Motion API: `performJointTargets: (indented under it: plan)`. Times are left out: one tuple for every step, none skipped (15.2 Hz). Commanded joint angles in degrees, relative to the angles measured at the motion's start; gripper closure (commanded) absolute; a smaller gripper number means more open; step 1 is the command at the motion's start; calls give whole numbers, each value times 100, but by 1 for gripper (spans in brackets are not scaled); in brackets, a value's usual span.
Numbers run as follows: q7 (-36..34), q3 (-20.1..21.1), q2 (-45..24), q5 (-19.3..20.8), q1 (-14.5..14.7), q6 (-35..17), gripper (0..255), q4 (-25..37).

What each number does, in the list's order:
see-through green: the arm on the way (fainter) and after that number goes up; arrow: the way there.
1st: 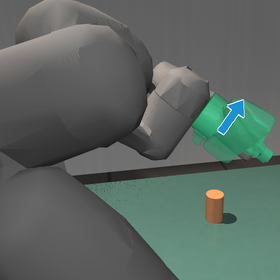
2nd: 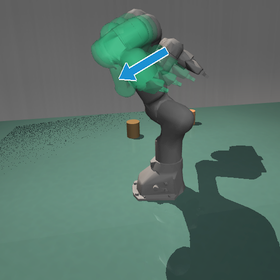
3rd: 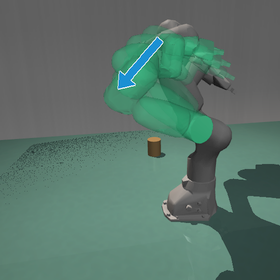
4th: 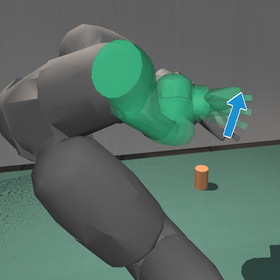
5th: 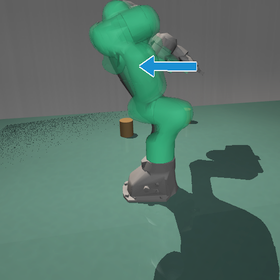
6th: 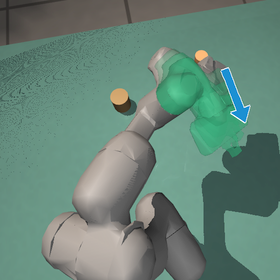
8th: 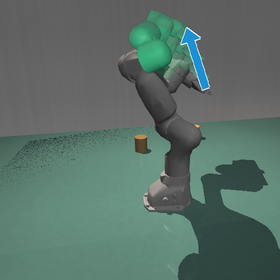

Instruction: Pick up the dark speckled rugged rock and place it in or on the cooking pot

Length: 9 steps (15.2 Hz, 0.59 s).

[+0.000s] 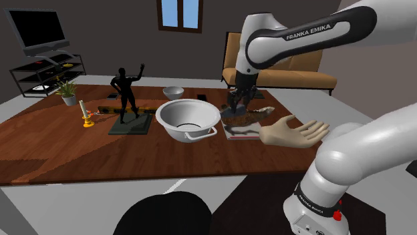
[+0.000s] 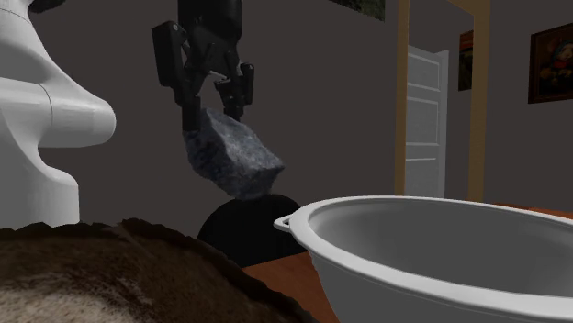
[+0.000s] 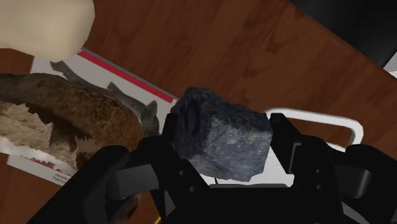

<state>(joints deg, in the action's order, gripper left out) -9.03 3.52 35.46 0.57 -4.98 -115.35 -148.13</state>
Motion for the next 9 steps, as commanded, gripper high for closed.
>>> performJointTargets:
  plan:
    - [-57,48,-537,5,-8,-112,255,426]
    - [-107,90,-775,3,-1,-144,255,630]
    - [-158,130,-1009,4,4,-168,255,839]
    - [-209,169,-1240,9,8,-183,255,1053]
    - [-260,207,-1468,18,13,-191,255,1272]
    - [-311,243,-1694,31,17,-190,255,1497]
    - [-363,277,-1918,47,22,-182,255,1727]
    - [-415,310,-2141,67,27,-166,255,1962]
    - [-466,342,-2362,89,33,-144,255,2203]
